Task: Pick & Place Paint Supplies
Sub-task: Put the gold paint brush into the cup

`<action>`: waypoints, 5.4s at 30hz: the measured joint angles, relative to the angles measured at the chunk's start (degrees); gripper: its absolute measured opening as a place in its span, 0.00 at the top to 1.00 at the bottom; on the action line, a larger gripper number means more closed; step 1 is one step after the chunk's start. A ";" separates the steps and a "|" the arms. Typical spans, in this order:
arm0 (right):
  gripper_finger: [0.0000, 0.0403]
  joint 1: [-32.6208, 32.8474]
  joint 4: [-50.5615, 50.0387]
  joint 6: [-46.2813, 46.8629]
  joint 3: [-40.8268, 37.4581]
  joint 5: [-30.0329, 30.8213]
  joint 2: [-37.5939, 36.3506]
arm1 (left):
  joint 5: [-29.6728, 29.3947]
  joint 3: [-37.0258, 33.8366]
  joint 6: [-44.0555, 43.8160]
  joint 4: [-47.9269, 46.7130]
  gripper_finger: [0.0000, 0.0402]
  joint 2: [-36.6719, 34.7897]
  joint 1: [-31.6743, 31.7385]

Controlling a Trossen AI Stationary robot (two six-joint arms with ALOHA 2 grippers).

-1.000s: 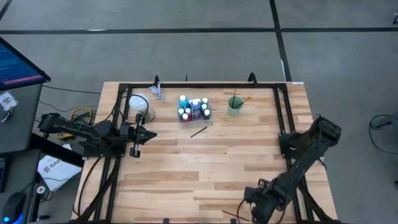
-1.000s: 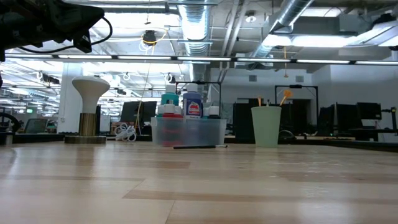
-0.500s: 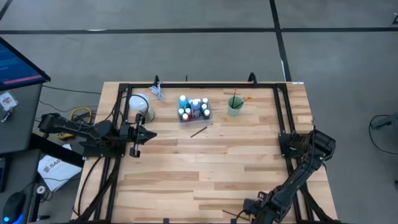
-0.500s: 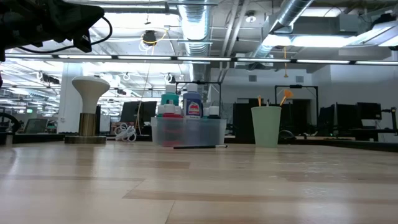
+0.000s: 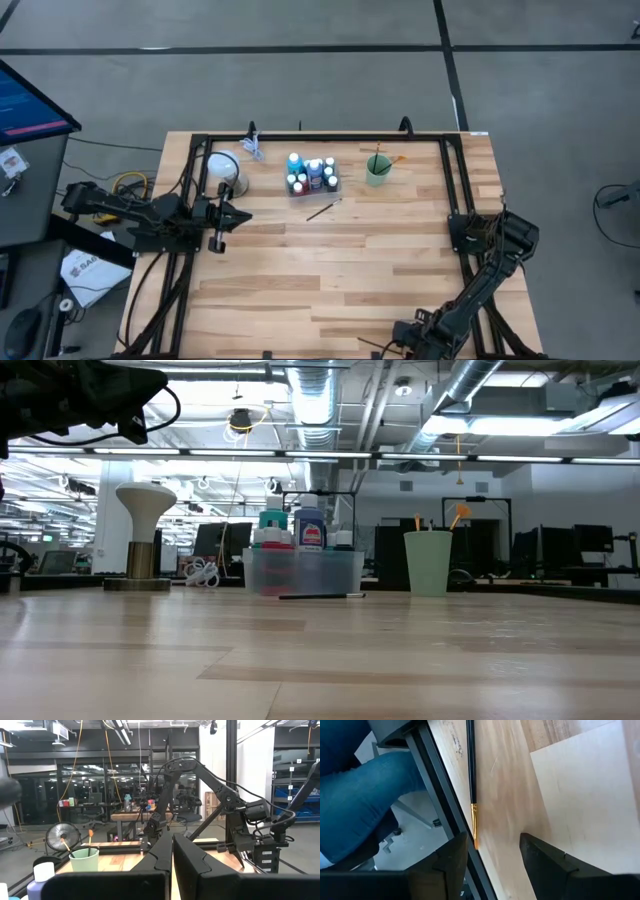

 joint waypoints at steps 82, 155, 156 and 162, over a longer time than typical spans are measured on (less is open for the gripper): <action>1.00 -11.85 5.07 -25.21 -0.04 -0.03 3.15 | 0.00 0.02 -0.01 0.92 1.00 0.04 0.00; 1.00 -9.49 8.48 -20.90 -0.09 -0.96 2.64 | 0.00 0.00 -0.01 2.05 1.00 0.87 -0.02; 1.00 -9.40 7.10 -21.80 -0.19 -0.15 1.69 | 0.00 0.00 -0.01 2.08 1.00 0.87 -0.02; 1.00 -9.84 -2.18 -28.42 -0.30 9.43 -7.33 | 0.00 0.01 -0.01 2.10 1.00 0.87 -0.01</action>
